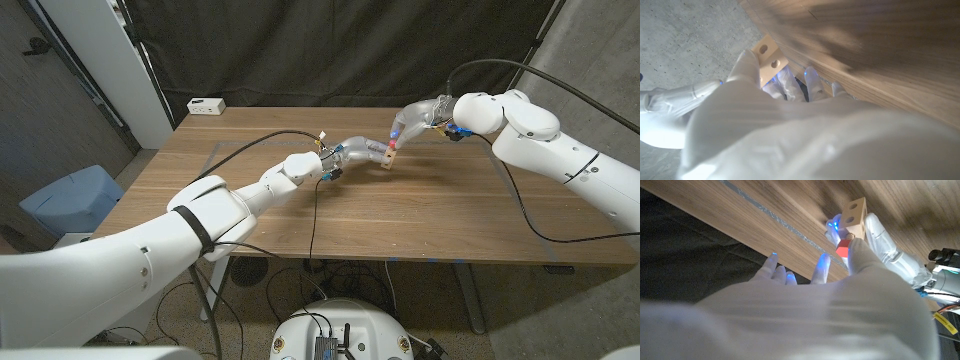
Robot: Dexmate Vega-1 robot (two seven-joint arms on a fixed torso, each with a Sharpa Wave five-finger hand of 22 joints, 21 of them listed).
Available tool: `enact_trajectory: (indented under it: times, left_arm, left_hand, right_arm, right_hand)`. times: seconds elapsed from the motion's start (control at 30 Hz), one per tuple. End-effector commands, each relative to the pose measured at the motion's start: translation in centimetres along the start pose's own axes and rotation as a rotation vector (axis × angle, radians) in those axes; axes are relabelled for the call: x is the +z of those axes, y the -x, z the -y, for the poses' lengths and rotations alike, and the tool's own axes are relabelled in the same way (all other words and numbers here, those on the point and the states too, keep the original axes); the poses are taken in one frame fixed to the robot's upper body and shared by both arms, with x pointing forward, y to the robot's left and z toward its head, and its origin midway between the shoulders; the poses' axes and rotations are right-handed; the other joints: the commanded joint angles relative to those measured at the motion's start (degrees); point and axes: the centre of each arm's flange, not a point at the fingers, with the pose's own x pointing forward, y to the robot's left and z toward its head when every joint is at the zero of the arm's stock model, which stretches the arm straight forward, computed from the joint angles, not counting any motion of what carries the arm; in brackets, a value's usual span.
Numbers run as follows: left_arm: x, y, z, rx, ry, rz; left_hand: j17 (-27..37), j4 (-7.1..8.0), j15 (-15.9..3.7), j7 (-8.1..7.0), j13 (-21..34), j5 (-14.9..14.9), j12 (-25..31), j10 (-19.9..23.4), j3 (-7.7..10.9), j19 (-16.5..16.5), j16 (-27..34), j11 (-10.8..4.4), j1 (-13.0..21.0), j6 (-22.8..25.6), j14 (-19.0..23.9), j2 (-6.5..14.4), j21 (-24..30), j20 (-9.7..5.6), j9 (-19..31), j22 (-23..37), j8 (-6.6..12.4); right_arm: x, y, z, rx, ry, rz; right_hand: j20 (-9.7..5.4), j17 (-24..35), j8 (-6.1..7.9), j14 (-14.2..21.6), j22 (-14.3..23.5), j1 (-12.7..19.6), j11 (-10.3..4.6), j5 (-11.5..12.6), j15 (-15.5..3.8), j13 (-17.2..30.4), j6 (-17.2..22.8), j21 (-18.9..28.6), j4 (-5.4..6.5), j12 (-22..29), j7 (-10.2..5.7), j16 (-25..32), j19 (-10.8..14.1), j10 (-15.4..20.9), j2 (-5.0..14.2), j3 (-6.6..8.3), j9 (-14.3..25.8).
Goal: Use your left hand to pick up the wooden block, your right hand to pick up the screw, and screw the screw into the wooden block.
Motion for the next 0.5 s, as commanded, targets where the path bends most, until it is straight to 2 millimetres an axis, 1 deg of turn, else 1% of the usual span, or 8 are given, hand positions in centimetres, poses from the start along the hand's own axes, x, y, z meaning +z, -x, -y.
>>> enact_trajectory:
  times: [0.03,0.07,0.17,0.27,0.3,0.4,0.5]
  left_arm:
    - [0.04,0.17,0.28,-0.004,-0.004,0.015]
    - [0.04,0.19,0.29,-0.005,-0.004,0.015]
    - [0.04,0.22,0.33,-0.005,-0.004,0.017]
    - [0.08,0.23,0.38,-0.005,-0.005,0.021]
    - [0.08,0.23,0.39,-0.005,-0.004,0.021]
    - [0.1,0.23,0.41,-0.006,-0.006,0.022]
    - [0.12,0.25,0.41,-0.006,-0.007,0.024]
  left_hand:
    - [0.21,0.26,-0.18,-0.24,0.07,0.23,0.06,-0.18,0.16,0.19,0.11,-0.03,-0.03,0.4,0.1,0.38,0.18,0.05,0.22,0.32,0.49]
    - [0.21,0.26,-0.17,-0.19,0.07,0.22,0.06,-0.17,0.16,0.19,0.11,-0.03,-0.03,0.36,0.1,0.37,0.18,0.06,0.22,0.32,0.47]
    - [0.21,0.27,-0.15,-0.23,0.07,0.22,0.05,-0.21,0.15,0.19,0.1,-0.02,-0.05,0.37,0.09,0.37,0.18,0.05,0.22,0.32,0.48]
    - [0.23,0.31,-0.14,-0.15,0.07,0.22,0.05,-0.2,0.15,0.19,0.11,-0.03,-0.08,0.37,0.08,0.43,0.18,0.11,0.22,0.32,0.48]
    - [0.23,0.3,-0.15,-0.15,0.07,0.23,0.06,-0.19,0.16,0.19,0.11,-0.03,-0.08,0.38,0.08,0.43,0.18,0.1,0.22,0.32,0.49]
    - [0.21,0.25,-0.1,-0.23,0.07,0.23,0.05,-0.21,0.18,0.19,0.12,-0.03,-0.01,0.41,0.12,0.41,0.18,0.11,0.22,0.32,0.5]
    - [0.21,0.26,-0.16,-0.16,0.07,0.22,0.05,-0.2,0.16,0.19,0.12,-0.02,-0.02,0.39,0.13,0.39,0.18,0.14,0.22,0.32,0.5]
  right_arm:
    - [0.34,-0.11,-0.28,-0.001,0.004,0.012]
    - [0.37,-0.09,-0.28,-0.002,0.005,0.013]
    - [0.45,-0.05,-0.31,-0.009,0.006,0.011]
    - [0.48,0.01,-0.34,-0.014,0.005,0.012]
    - [0.49,0.03,-0.36,-0.015,0.007,0.011]
    - [0.52,0.09,-0.38,-0.019,0.006,0.01]
    - [0.55,0.16,-0.38,-0.021,0.005,0.011]
  right_hand:
    - [-0.25,0.06,0.37,-0.01,0.13,1.17,-0.48,0.28,-0.1,0.14,1.89,0.27,0.13,0.58,-0.12,0.29,0.48,0.32,-0.28,0.75,-0.34]
    - [-0.25,0.08,0.55,0.11,0.13,1.35,-0.45,0.27,-0.19,0.14,2.73,0.27,0.24,0.69,-0.35,0.38,0.51,0.51,-0.34,0.85,-0.52]
    - [-0.25,0.11,0.85,0.39,0.14,1.47,-0.42,0.24,-0.26,0.14,4.09,0.28,0.47,0.85,-0.36,0.56,0.59,0.81,-0.43,0.94,-0.82]
    - [-0.51,0.15,1.21,0.59,0.14,1.68,-0.72,0.23,-0.42,0.14,5.52,0.37,0.63,1.0,-0.54,0.71,0.88,1.12,-0.33,1.05,-1.09]
    - [-0.48,0.17,1.51,0.74,0.14,1.88,-0.83,0.22,-0.57,0.14,6.58,0.4,0.67,1.19,-0.44,0.81,1.01,1.57,-0.32,1.15,-1.26]
    - [-0.58,0.22,1.72,1.03,0.14,2.01,-0.82,0.22,-0.66,0.14,7.4,0.42,0.75,1.33,-0.36,0.96,1.13,1.92,-0.25,1.24,-1.43]
    - [-0.66,0.24,2.53,1.29,0.14,2.17,-1.1,0.14,-0.78,0.13,9.99,0.42,0.93,1.42,-0.47,1.12,1.26,2.2,-0.2,1.2,-1.78]
